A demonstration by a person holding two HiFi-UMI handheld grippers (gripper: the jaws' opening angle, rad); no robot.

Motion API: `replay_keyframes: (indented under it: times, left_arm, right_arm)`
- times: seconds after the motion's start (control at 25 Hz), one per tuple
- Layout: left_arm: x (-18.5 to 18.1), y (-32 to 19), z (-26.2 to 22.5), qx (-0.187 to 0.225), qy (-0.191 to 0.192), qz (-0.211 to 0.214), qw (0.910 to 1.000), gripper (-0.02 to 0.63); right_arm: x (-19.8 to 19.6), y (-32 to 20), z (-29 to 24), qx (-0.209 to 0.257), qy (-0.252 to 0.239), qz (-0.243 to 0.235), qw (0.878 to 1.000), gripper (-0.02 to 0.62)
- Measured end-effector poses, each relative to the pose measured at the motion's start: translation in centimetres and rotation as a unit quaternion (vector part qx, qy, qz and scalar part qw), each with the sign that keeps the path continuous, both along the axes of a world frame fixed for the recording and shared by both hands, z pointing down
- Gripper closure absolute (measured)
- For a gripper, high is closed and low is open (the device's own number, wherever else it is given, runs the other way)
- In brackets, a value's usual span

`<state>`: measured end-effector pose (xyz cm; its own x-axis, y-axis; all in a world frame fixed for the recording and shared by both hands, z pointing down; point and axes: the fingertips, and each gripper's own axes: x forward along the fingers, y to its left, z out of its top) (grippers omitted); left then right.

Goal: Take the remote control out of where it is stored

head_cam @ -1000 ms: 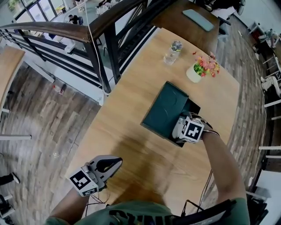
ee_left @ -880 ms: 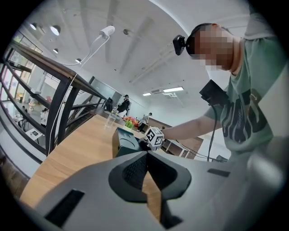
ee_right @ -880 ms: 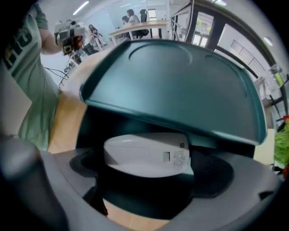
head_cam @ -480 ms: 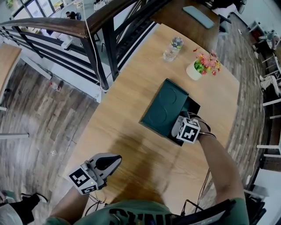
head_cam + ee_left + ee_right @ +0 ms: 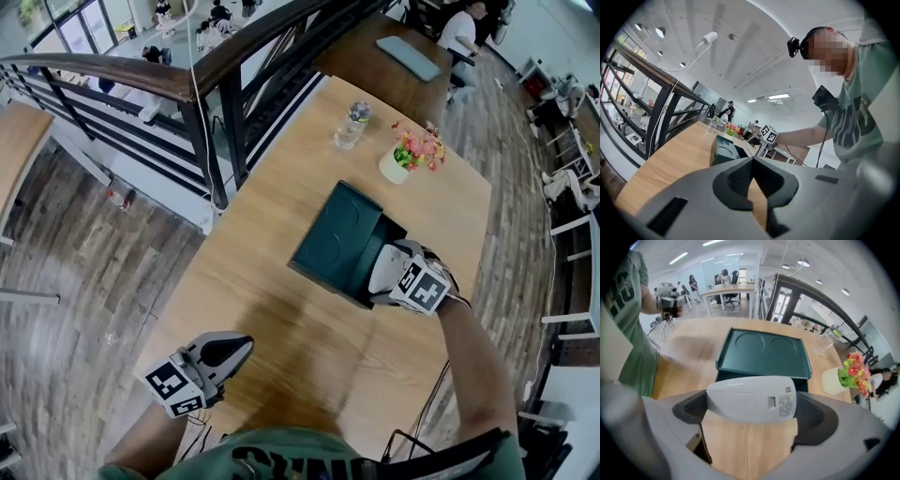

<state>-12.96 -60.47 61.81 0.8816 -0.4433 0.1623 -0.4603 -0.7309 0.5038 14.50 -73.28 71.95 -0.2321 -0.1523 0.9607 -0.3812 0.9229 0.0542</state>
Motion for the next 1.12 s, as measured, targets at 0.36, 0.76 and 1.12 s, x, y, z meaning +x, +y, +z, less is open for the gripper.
replay_keyframes:
  times: [0.36,0.76,1.12]
  left_arm:
    - [3.1,5.0,-5.9,0.048,0.013,0.021,0.9985,0.603]
    - [10.3,16.6,-15.2,0.106,0.044,0.033,0.9928,0.603]
    - [18.2,30.0,-22.3,0.124,0.084,0.03,0.9883,0.603]
  right_arm:
    - [0.4,8.4,-14.6,0.085,-0.223,0.117,0.964,0.011]
    - [6.5,26.3,-28.4,0.171,-0.366,0.136,0.905,0.011]
    - [10.2,43.6,-37.2,0.226,-0.438,0.102,0.864,0.011]
